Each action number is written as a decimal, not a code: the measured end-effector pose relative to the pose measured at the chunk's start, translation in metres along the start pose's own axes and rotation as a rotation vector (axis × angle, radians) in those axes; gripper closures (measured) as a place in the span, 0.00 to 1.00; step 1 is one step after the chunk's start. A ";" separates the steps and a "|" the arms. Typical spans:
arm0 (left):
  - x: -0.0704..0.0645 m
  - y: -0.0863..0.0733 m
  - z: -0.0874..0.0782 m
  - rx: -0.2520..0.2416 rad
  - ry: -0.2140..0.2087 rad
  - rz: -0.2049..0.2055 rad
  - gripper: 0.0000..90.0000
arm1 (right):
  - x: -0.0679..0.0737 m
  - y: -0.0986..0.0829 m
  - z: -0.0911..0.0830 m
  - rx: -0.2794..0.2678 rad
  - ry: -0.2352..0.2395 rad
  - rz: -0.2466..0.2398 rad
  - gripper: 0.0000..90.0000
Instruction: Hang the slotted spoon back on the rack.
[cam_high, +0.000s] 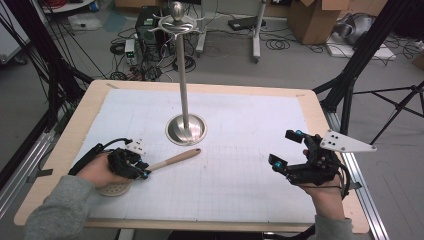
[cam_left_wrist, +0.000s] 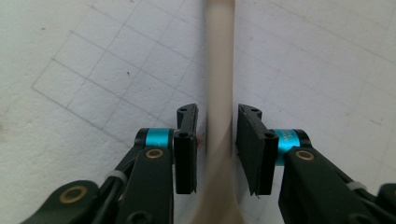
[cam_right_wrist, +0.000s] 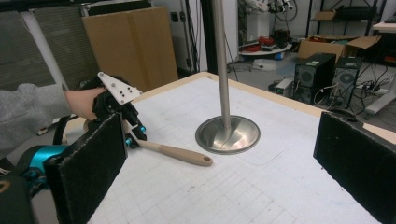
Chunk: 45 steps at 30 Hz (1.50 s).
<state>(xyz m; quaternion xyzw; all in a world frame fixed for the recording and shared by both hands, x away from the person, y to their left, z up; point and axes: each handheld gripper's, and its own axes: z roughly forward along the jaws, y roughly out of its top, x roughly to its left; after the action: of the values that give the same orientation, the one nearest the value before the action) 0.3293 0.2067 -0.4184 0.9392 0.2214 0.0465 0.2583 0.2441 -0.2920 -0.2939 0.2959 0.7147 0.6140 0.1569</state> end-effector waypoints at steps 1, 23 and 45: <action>-0.002 0.000 0.001 -0.014 0.001 -0.019 0.77 | 0.000 0.000 0.000 -0.003 0.001 -0.005 0.02; -0.007 -0.003 0.000 -0.043 0.029 -0.021 0.87 | 0.000 0.000 0.002 0.004 0.002 -0.007 0.02; -0.003 -0.008 -0.031 -0.163 0.022 -0.094 0.87 | -0.001 0.000 0.001 0.004 0.001 -0.001 0.02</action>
<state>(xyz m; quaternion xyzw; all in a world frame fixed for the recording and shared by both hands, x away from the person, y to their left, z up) 0.3176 0.2263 -0.3958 0.9031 0.2635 0.0625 0.3333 0.2459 -0.2918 -0.2948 0.2955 0.7161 0.6128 0.1561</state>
